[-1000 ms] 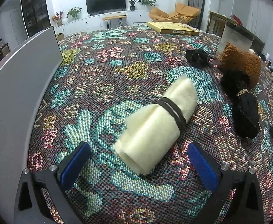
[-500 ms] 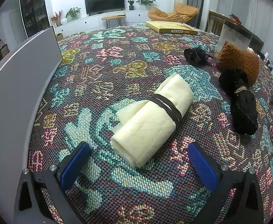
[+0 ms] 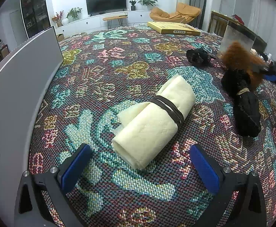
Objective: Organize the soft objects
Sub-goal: 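Grasp the brown knitted bundle with the right gripper and lift it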
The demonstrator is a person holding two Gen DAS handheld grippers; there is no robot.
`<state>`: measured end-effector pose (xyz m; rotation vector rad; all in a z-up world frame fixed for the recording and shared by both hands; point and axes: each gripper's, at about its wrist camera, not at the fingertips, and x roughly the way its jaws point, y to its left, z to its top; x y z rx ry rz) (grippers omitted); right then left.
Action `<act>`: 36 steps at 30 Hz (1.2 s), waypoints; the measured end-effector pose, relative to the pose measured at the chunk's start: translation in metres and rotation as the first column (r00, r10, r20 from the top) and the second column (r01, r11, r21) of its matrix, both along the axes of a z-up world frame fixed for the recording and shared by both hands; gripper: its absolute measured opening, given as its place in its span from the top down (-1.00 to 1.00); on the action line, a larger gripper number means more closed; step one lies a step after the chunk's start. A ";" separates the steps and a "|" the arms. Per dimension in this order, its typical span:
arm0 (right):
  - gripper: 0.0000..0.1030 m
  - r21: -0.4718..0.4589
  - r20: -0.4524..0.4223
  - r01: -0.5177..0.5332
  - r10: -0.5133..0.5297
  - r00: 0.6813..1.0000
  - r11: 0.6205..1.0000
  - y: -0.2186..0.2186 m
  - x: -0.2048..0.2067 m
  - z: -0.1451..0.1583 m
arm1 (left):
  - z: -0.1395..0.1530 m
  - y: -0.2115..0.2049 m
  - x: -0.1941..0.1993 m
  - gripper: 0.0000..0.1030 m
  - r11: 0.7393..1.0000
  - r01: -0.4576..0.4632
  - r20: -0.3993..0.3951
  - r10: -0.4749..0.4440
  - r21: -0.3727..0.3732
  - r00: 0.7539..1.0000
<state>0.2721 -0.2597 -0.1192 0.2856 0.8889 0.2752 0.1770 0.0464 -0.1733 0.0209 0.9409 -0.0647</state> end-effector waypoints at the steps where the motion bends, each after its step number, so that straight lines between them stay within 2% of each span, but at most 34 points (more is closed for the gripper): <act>1: 0.60 0.045 -0.006 0.006 -0.006 1.000 0.999 -0.008 -0.012 0.001 | 0.000 0.000 0.000 -1.00 1.000 0.000 0.000 0.000 0.000 1.000; 4: 0.60 0.173 -0.047 0.057 -0.049 0.998 0.983 -0.037 -0.047 0.000 | 0.000 0.000 0.000 -1.00 1.000 -0.004 0.000 0.004 0.001 1.000; 6: 0.60 0.254 -0.072 0.114 -0.098 0.993 0.960 -0.061 -0.062 -0.005 | 0.000 -0.001 -0.001 -1.00 1.000 -0.005 0.001 0.005 0.001 1.000; 7: 0.60 0.318 -0.078 0.158 -0.141 0.987 0.935 -0.075 -0.066 -0.009 | 0.000 0.000 -0.001 -1.00 1.000 -0.005 0.001 0.005 0.001 1.000; 8: 0.60 0.422 -0.101 0.255 -0.234 0.967 0.870 -0.100 -0.074 -0.020 | 0.000 0.000 -0.001 -1.00 1.000 -0.004 0.001 0.004 0.001 1.000; 9: 0.60 0.471 -0.140 0.319 -0.287 0.948 0.823 -0.113 -0.077 -0.031 | 0.000 0.000 -0.001 -1.00 1.000 -0.004 0.000 0.004 0.001 1.000; 10: 0.49 0.523 -0.219 0.402 -0.338 0.916 0.752 -0.131 -0.080 -0.049 | 0.001 0.000 -0.001 -1.00 1.000 -0.004 0.001 0.004 0.001 1.000; 11: 0.32 0.526 -0.248 0.437 -0.360 0.899 0.730 -0.140 -0.082 -0.056 | 0.001 0.000 -0.001 -1.00 1.000 -0.004 0.001 0.004 0.001 1.000; 12: -0.19 0.497 -0.253 0.453 -0.375 0.892 0.741 -0.143 -0.083 -0.056 | 0.001 0.000 -0.001 -1.00 1.000 -0.004 0.001 0.004 0.001 1.000; 14: -0.32 0.405 -0.203 0.430 -0.379 0.903 0.807 -0.143 -0.086 -0.043 | 0.001 -0.001 -0.001 -1.00 1.000 -0.004 0.001 0.004 0.001 1.000; 15: -0.46 0.340 -0.177 0.409 -0.369 0.912 0.847 -0.140 -0.086 -0.033 | 0.001 -0.001 -0.001 -1.00 1.000 -0.004 0.001 0.004 0.001 1.000; 16: -0.50 0.248 -0.136 0.378 -0.354 0.925 0.892 -0.133 -0.086 -0.021 | 0.001 -0.001 -0.001 -1.00 1.000 -0.004 0.001 0.004 0.001 1.000; 18: -0.51 0.073 -0.049 0.300 -0.297 0.954 0.951 -0.114 -0.086 0.000 | 0.001 -0.001 -0.001 -1.00 1.000 -0.005 0.001 0.005 0.001 1.000; 20: -0.60 -0.073 0.013 0.189 -0.188 0.982 0.979 -0.090 -0.082 0.011 | 0.001 -0.001 -0.001 -1.00 1.000 -0.005 0.001 0.005 0.001 1.000; 23: -0.58 -0.218 0.054 0.002 0.010 0.998 0.976 -0.041 -0.075 0.012 | 0.001 -0.001 -0.001 -1.00 1.000 -0.004 0.001 0.004 0.001 1.000; 26: -0.60 -0.343 0.043 -0.061 0.081 0.996 0.937 -0.013 -0.060 -0.006 | 0.001 -0.001 -0.001 -1.00 1.000 -0.004 0.001 0.004 0.001 1.000; 27: -0.47 -0.392 0.027 -0.044 0.059 0.998 0.919 -0.009 -0.053 -0.014 | 0.001 -0.001 -0.001 -1.00 1.000 -0.004 0.001 0.004 0.001 1.000; 28: 0.02 -0.422 0.020 -0.010 0.021 1.000 0.907 -0.012 -0.049 -0.019 | 0.001 -0.001 -0.001 -1.00 1.000 -0.004 0.001 0.004 0.001 1.000; 30: 0.01 -0.326 0.041 0.065 -0.055 0.998 0.943 -0.036 -0.047 -0.018 | 0.000 -0.001 -0.001 -1.00 1.000 -0.004 0.001 0.004 0.001 1.000; 32: 0.01 -0.321 0.069 0.144 -0.129 0.989 0.936 -0.053 -0.038 -0.016 | 0.000 -0.001 -0.001 -1.00 1.000 -0.005 0.001 0.005 0.001 1.000; 36: 0.01 -0.287 0.075 0.235 -0.222 0.972 0.929 -0.081 0.010 -0.018 | 0.000 0.000 -0.001 -1.00 1.000 -0.006 0.001 0.006 0.002 1.000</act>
